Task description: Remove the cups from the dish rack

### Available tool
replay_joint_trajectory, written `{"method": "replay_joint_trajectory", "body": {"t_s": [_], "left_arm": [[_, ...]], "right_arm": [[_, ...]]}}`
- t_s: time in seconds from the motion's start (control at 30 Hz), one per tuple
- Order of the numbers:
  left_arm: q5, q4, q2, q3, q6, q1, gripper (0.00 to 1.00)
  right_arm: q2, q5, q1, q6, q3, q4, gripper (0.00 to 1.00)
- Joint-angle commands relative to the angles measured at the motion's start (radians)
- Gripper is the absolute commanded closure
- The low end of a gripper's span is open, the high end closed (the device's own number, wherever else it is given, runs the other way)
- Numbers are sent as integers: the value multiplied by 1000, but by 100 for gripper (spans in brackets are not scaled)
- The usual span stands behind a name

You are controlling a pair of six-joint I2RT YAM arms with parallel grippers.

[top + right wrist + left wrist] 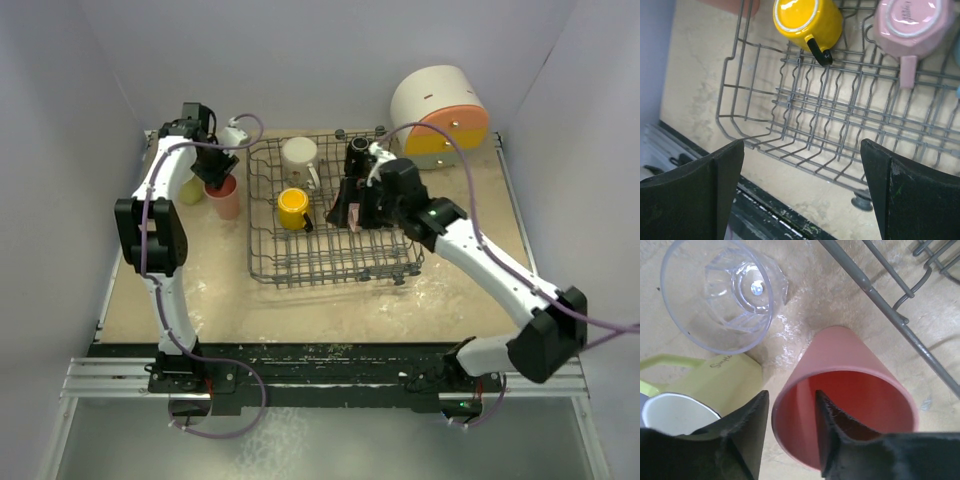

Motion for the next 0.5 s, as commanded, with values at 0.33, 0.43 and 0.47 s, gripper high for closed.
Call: {"method": "replay_joint_trajectory", "body": {"t_s": [0.33,0.43,0.47], "left_arm": [[32,-119,-195,226,-123,6,1],[74,-168,-239,273,-147,6,1],[92,-181,-257,274,-153,6,1]], "right_arm": [[481,208,141,-259,369,-15,15],[574,247,158,-299,430,-21,17],[602,257,162,-307,444,-22,17]]}}
